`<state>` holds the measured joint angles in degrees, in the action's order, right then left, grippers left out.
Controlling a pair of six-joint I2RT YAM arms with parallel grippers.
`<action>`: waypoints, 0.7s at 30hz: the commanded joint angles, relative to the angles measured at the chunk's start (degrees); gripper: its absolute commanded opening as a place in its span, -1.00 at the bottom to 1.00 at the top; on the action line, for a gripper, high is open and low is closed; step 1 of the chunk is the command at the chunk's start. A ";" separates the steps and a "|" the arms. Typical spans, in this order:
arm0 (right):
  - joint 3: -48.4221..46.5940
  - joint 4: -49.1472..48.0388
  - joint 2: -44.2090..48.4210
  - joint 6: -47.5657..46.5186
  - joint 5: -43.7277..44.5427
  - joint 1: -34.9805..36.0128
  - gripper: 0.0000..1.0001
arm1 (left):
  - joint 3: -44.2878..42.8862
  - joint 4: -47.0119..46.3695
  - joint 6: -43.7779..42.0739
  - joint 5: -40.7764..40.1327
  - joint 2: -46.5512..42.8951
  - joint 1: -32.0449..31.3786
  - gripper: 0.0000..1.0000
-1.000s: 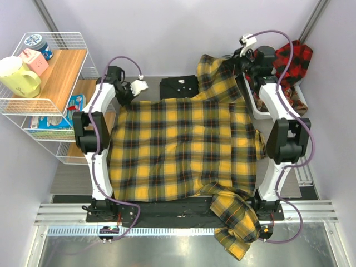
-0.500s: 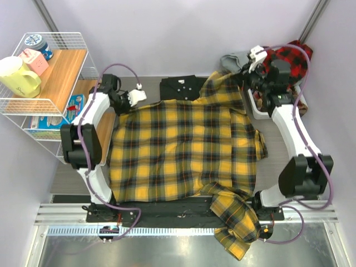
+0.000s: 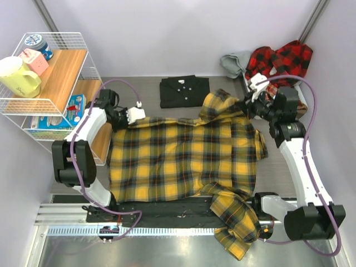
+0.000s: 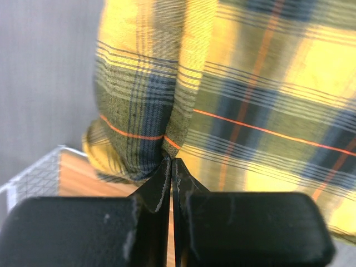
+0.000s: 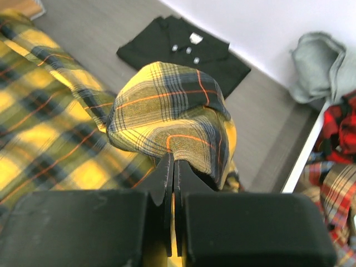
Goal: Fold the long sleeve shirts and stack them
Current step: Fold the shirt
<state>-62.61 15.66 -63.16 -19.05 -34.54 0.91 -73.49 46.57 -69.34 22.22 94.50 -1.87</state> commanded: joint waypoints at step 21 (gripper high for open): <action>18.23 31.34 13.76 -23.65 -9.46 -0.20 -0.96 | 8.73 5.11 -2.21 -7.02 -1.33 -4.72 -0.69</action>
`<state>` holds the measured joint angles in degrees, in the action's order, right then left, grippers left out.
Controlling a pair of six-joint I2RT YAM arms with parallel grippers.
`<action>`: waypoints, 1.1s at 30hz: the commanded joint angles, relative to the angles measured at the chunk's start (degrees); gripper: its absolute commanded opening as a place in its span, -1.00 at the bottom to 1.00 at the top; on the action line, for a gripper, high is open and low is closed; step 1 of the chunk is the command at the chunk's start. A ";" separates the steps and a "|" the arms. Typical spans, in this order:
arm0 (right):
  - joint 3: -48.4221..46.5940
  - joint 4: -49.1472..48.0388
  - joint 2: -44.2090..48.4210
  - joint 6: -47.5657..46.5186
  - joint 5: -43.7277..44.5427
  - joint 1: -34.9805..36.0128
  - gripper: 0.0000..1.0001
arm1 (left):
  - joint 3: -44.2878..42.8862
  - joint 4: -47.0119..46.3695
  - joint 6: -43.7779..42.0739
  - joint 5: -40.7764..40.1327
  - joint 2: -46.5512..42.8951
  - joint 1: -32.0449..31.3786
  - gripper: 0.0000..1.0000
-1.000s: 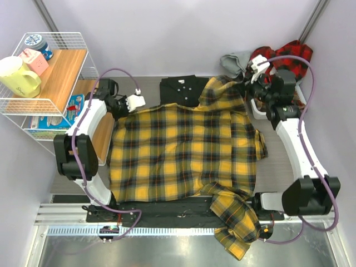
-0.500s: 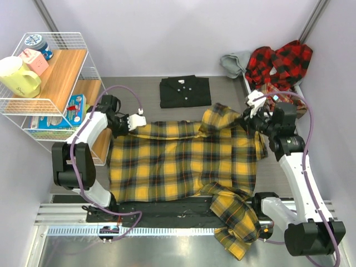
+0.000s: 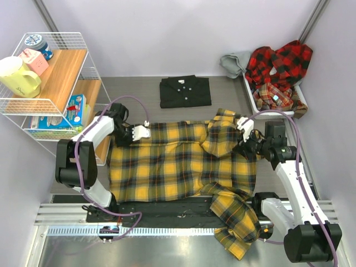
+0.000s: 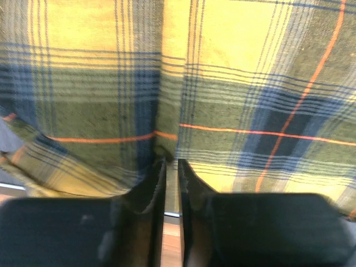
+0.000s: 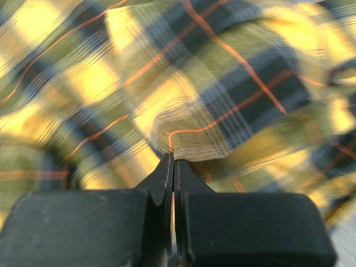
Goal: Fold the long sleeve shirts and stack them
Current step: Fold the shirt
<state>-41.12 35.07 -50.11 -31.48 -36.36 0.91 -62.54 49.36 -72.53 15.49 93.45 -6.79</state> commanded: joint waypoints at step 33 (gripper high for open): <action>-34.02 -1.93 -49.20 23.31 14.90 -3.02 0.57 | -11.29 -13.06 40.19 20.20 -4.33 -7.10 0.25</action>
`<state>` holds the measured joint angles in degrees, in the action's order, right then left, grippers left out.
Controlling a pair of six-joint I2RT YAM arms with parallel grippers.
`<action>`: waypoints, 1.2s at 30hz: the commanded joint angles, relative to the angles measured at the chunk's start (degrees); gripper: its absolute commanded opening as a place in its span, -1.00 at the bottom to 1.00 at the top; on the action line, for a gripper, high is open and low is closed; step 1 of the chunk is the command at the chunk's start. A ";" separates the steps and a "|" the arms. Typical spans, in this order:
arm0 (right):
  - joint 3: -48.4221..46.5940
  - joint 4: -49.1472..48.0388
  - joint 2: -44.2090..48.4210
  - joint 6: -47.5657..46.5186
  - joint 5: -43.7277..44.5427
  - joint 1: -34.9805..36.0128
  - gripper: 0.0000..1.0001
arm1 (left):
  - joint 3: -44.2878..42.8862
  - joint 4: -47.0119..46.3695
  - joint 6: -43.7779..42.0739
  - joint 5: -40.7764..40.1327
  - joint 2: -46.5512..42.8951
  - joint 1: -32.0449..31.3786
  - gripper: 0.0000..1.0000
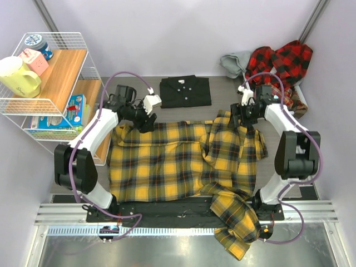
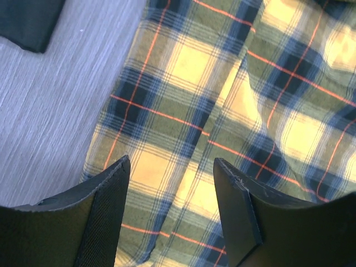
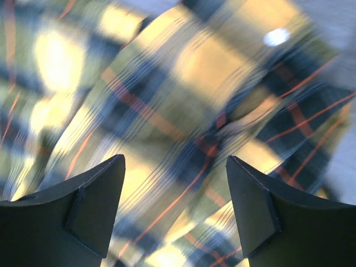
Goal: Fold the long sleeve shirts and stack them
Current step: Fold the shirt
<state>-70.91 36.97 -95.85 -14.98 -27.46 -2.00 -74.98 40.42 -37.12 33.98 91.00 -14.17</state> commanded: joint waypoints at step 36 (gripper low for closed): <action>19.30 7.95 39.32 -31.66 -12.62 20.70 -0.98 | 1.93 -8.79 15.09 24.45 -18.75 0.12 0.99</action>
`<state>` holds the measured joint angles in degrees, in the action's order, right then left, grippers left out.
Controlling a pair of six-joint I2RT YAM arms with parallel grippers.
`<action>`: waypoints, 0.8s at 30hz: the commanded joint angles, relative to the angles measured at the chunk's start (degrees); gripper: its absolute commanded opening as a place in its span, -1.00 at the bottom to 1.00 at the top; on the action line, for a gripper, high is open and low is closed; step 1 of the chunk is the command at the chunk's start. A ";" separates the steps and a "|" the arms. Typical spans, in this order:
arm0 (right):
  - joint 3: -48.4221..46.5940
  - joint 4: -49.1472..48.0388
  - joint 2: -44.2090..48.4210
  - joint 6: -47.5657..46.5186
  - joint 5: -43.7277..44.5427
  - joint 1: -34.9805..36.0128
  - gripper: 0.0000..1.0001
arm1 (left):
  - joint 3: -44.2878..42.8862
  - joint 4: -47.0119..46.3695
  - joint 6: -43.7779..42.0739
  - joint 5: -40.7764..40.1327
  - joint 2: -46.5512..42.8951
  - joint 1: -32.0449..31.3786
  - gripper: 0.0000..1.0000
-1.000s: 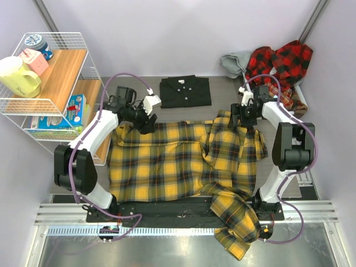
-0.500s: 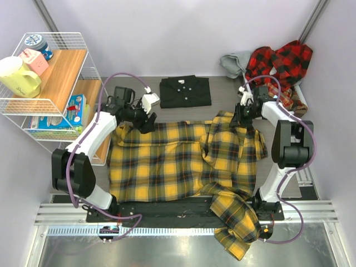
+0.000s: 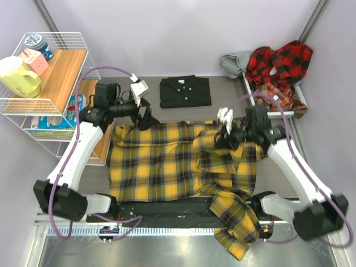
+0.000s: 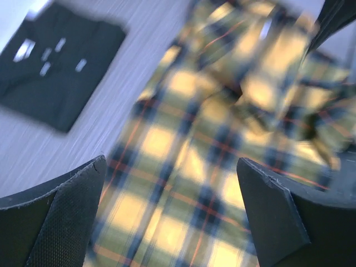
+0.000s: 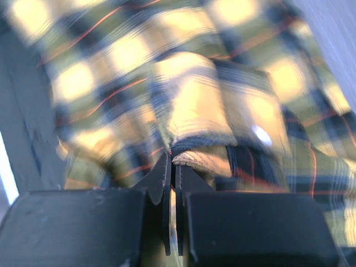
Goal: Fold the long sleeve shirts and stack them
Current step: Fold the shirt
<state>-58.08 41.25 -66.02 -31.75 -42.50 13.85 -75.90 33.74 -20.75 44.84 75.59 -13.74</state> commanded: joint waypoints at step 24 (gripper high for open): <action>11.50 -6.89 20.67 -26.00 10.68 23.33 -0.98 | 18.51 -40.16 11.97 -8.18 7.81 -38.38 0.79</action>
<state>-42.54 39.31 -45.45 -61.19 -32.38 35.38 -56.01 0.89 -9.69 42.44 82.46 -49.89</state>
